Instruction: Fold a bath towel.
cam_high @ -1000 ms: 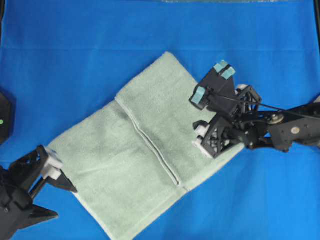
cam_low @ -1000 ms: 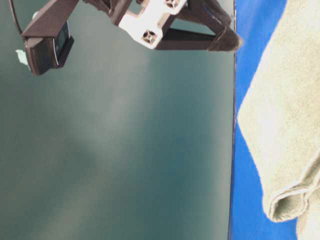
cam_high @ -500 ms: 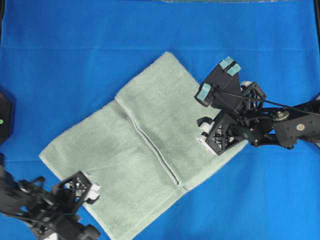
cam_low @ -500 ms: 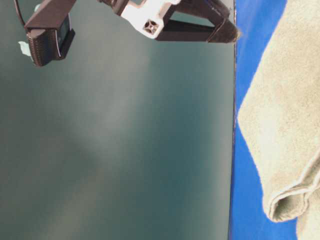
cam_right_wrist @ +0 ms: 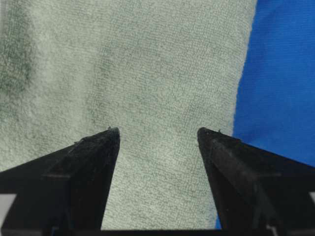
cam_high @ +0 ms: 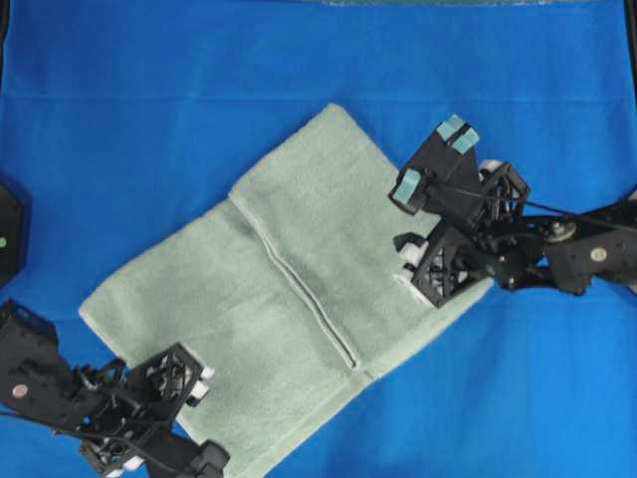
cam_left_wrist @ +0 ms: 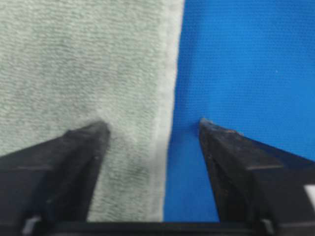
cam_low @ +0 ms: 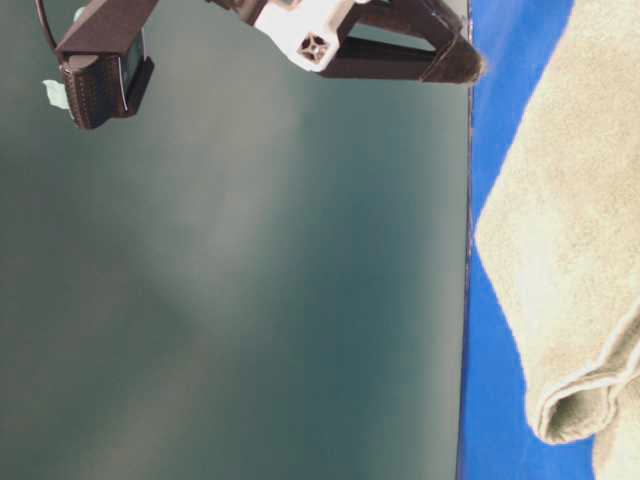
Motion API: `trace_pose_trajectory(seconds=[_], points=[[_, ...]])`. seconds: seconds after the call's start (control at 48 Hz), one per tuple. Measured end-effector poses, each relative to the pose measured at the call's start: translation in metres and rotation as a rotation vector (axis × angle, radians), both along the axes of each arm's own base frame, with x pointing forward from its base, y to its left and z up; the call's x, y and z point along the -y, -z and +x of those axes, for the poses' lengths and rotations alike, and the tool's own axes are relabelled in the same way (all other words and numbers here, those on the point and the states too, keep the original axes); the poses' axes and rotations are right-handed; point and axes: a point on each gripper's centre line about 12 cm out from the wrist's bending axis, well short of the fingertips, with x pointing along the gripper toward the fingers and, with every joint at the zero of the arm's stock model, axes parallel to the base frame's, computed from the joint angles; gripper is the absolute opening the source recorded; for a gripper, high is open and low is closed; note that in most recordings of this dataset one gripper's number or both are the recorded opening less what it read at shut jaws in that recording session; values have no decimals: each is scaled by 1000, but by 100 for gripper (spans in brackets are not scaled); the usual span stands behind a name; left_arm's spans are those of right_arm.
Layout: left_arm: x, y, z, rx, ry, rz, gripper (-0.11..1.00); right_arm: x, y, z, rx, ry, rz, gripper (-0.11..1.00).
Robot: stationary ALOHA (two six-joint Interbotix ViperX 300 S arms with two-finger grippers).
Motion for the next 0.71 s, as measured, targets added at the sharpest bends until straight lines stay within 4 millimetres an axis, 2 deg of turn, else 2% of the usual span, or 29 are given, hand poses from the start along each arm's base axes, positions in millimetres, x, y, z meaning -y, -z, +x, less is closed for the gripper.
trace_pose_trajectory(seconds=[0.146, 0.208, 0.479, 0.584, 0.709], points=[[-7, 0, 5, 3, -23, -1, 17, -1, 1, 1, 5, -6, 3, 65], [-8, 0, 6, 3, -30, -4, 7, -1, 1, 1, 7, -10, 4, 65], [-12, -3, 4, -43, -39, 44, 7, -5, 1, 0, 7, -21, 4, 65], [-14, -16, 5, -73, -55, 80, 7, -10, 1, -1, 4, -36, 2, 65], [-19, -44, 7, -104, -60, 141, 7, -20, 3, -7, -21, -56, -9, 65]])
